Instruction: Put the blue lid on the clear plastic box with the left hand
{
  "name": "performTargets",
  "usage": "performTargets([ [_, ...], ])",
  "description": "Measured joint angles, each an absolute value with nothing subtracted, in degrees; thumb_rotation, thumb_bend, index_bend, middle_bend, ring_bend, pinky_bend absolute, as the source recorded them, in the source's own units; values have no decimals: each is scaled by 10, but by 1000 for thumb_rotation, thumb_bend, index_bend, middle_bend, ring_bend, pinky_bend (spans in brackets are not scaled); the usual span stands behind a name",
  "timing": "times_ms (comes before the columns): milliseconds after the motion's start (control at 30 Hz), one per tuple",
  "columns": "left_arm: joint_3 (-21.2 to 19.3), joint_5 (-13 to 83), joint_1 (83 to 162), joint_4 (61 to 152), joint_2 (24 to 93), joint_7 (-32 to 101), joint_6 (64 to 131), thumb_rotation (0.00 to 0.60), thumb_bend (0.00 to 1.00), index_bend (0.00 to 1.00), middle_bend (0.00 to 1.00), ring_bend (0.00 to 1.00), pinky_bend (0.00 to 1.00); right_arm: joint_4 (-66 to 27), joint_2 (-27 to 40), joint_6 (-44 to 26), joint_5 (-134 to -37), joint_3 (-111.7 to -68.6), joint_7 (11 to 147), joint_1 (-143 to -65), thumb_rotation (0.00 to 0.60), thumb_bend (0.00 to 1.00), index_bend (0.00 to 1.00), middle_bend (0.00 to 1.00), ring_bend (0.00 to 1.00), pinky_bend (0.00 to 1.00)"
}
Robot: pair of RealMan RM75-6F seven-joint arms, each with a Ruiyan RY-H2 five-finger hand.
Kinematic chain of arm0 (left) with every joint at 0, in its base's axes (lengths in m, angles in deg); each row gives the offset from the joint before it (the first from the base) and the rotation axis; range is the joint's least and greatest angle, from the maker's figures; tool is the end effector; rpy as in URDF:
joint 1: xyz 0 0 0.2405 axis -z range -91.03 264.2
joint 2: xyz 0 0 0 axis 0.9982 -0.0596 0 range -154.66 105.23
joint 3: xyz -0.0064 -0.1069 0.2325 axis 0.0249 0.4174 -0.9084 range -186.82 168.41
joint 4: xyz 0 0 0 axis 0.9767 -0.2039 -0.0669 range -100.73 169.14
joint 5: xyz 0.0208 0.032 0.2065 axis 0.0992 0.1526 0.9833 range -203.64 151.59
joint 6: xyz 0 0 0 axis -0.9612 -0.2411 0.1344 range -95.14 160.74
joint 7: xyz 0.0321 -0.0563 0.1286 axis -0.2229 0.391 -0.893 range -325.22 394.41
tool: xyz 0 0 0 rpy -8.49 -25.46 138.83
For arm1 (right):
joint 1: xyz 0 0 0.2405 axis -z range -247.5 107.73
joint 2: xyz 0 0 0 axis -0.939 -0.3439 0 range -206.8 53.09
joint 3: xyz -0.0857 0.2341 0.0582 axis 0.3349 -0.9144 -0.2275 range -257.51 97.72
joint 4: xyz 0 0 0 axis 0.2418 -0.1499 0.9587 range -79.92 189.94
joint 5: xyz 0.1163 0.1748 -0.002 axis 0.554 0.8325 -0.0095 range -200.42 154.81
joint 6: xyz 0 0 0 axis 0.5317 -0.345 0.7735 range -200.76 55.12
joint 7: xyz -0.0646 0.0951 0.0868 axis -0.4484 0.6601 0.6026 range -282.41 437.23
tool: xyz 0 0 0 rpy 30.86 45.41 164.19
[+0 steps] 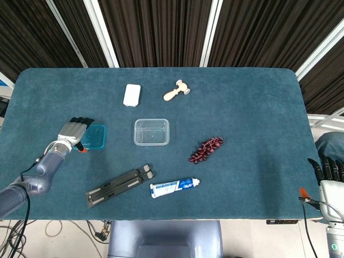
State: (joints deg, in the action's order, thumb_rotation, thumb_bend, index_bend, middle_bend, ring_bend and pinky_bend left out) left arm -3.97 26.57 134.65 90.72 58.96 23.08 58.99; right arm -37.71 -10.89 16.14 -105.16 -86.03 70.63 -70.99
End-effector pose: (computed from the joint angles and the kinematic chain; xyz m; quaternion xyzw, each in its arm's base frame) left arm -0.2793 0.4220 0.0384 -0.7387 -0.4428 -0.1442 0.4873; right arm -0.3190 -0.1709 0.1687 0.5517 -0.3627 0.3684 0.6545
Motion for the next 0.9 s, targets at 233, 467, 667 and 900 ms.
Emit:
performTargets([
  [233,-49,273,1346,905,595,232,597,600,72,33,42,0,52,-378,-109,161,-1051,-861,705,-710,600,292,166,40,19,0],
  [467,-54,275,1344,891,604,232,600,600,73,33,81,0,52,-378,-109,161,-1050,-861,705,-710,600,291,166,40,19,0],
  [667,-55,286,1342,884,609,239,603,600,72,32,92,0,52,-377,-108,161,-1048,-862,704,-710,600,292,166,40,19,0],
  [900,-54,293,1343,869,616,247,602,600,73,32,90,0,52,-378,-107,162,-1046,-863,703,-709,600,291,166,40,19,0],
])
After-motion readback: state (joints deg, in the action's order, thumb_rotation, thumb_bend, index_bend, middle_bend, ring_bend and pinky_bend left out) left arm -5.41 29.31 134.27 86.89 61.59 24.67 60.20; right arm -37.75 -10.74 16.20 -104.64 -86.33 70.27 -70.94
